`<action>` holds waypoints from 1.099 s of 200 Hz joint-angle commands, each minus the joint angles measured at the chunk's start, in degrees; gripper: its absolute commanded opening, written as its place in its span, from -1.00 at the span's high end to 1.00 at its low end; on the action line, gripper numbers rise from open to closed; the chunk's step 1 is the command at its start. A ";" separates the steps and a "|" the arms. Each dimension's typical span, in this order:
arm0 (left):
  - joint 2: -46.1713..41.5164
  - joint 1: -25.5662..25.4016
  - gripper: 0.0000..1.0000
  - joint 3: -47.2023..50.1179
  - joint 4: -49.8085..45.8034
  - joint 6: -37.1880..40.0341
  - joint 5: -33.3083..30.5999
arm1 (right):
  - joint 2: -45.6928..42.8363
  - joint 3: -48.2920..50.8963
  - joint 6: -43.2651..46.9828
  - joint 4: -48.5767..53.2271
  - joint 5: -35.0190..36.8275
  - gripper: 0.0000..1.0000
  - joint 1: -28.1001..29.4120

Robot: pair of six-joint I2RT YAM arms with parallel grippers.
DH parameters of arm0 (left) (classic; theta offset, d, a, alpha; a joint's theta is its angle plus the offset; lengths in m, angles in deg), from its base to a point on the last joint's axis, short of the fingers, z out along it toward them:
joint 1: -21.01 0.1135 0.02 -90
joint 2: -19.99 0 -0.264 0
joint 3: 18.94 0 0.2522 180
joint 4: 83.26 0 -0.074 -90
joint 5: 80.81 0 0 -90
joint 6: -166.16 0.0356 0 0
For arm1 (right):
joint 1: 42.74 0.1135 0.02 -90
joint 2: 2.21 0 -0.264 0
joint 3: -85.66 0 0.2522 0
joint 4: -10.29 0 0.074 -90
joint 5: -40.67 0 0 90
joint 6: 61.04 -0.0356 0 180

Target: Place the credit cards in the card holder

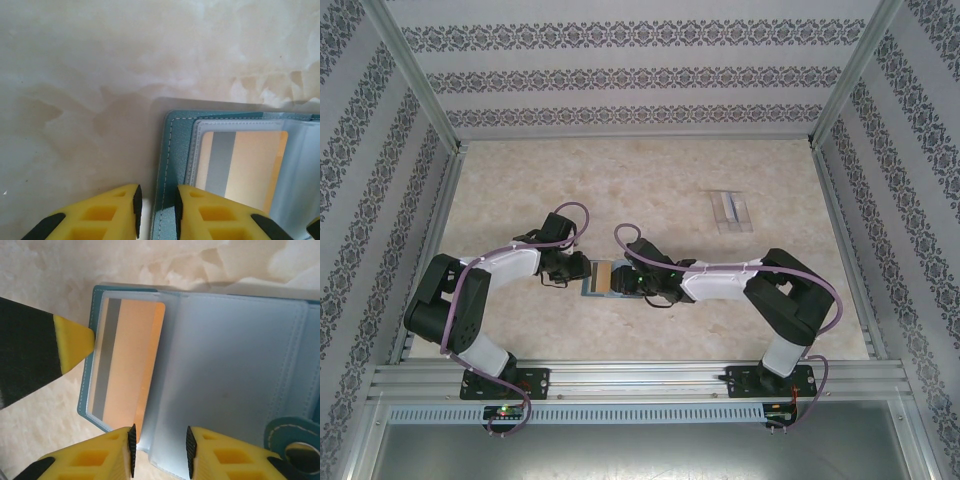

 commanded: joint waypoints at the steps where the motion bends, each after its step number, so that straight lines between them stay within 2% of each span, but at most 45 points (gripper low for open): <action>1: 1.26 -0.77 0.47 0.56 0.07 0.25 2.24 | 0.88 -1.52 0.62 -1.54 -1.11 0.22 0.62; 67: 1.65 -0.69 0.47 0.22 -0.27 0.44 2.12 | -3.46 1.00 -0.51 6.16 7.45 -0.08 0.67; 143: 2.35 -0.73 0.47 0.00 0.00 0.50 2.21 | -0.21 0.97 -2.62 4.71 6.32 -0.09 1.58; 220: 2.23 -0.72 0.47 0.77 0.64 0.07 2.69 | 2.79 -0.53 -4.15 0.07 1.53 -0.10 1.85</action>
